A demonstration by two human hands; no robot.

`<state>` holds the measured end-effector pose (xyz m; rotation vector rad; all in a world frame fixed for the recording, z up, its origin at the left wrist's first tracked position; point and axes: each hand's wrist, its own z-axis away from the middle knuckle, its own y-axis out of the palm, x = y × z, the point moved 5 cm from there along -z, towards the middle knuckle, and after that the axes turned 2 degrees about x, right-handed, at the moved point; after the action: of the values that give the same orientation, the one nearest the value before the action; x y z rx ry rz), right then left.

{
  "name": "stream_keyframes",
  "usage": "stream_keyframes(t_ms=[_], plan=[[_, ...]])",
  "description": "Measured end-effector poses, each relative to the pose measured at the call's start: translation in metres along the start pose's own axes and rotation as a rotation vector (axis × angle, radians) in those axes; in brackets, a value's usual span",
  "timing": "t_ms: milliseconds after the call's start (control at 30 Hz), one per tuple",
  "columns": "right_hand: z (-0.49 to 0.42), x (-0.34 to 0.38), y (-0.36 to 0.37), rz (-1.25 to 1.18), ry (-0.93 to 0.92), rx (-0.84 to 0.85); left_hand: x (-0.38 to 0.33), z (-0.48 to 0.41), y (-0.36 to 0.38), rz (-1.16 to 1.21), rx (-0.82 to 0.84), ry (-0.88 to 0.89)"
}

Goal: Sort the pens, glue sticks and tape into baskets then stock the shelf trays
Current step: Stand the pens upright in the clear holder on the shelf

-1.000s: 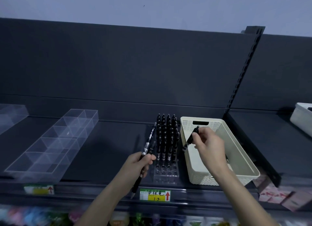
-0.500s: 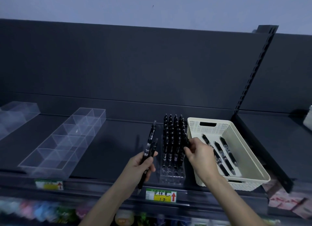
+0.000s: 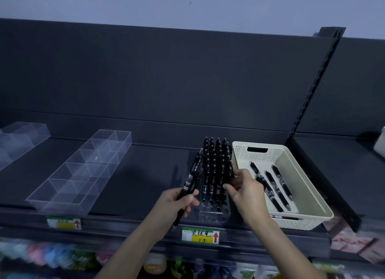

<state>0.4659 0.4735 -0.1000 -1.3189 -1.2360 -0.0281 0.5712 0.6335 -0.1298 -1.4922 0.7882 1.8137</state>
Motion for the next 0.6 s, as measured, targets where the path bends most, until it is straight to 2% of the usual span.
stream_keyframes(t_ms=[100,200,333,433,600], plan=[[0.014,0.008,-0.006,-0.118,-0.014,-0.083,-0.002,0.001,0.0,0.036,0.003,0.002],[0.025,0.023,0.008,-0.314,-0.002,0.074,-0.003,0.001,0.005,0.057,0.031,-0.004],[0.025,0.043,0.026,-0.452,0.01,0.28,-0.003,0.0,0.014,0.044,0.099,-0.004],[0.025,0.047,0.028,-0.52,0.037,0.316,-0.001,0.002,0.017,0.024,0.134,-0.023],[0.022,0.04,0.021,-0.56,0.087,0.311,0.006,0.003,0.005,-0.046,0.069,-0.08]])
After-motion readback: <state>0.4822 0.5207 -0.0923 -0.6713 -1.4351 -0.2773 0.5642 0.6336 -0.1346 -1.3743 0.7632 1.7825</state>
